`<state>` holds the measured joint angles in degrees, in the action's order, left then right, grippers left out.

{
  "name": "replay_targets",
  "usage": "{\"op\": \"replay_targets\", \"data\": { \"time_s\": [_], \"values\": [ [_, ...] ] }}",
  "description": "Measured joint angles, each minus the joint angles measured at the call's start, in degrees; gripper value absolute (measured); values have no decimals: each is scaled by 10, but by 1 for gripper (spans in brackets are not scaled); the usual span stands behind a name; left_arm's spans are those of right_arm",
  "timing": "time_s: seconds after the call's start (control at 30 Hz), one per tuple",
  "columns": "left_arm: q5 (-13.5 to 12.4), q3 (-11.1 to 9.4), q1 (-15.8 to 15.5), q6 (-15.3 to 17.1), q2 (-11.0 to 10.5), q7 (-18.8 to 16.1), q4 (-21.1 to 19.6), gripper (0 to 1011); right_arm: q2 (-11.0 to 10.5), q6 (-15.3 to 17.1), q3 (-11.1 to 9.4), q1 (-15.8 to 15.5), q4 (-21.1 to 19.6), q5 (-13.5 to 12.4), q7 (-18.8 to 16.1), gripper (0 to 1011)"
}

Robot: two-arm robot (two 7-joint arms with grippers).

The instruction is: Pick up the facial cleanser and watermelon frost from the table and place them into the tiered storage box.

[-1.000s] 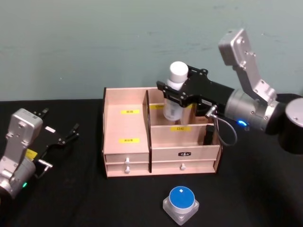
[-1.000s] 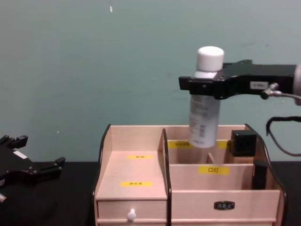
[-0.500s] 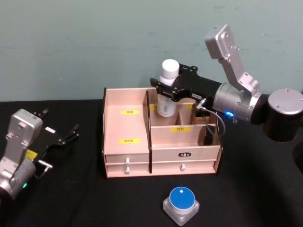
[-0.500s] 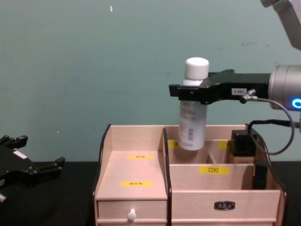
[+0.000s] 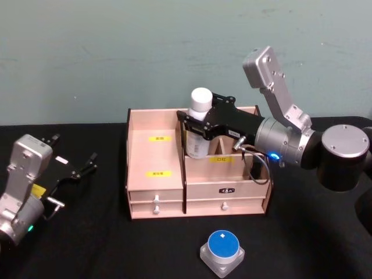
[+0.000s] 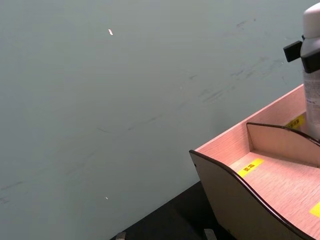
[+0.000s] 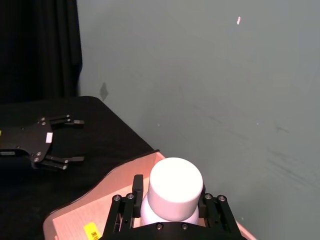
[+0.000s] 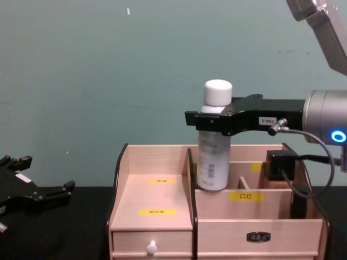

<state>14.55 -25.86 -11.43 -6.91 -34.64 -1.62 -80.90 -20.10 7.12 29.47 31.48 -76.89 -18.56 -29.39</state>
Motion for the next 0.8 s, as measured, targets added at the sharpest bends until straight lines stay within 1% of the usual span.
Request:
{"op": "replay_targets", "data": {
  "time_s": [0.17, 0.47, 0.8],
  "values": [
    [0, 0, 0, 0, 0, 0, 0, 1010, -2, 1, 3, -7, -4, 2, 3, 600],
    [0, 0, 0, 0, 0, 0, 0, 1010, -3, -3, 3, -8, -4, 5, 3, 600],
    [0, 0, 0, 0, 0, 0, 0, 1010, 2, -10, -1, -4, 9, 8, 4, 600]
  ]
}}
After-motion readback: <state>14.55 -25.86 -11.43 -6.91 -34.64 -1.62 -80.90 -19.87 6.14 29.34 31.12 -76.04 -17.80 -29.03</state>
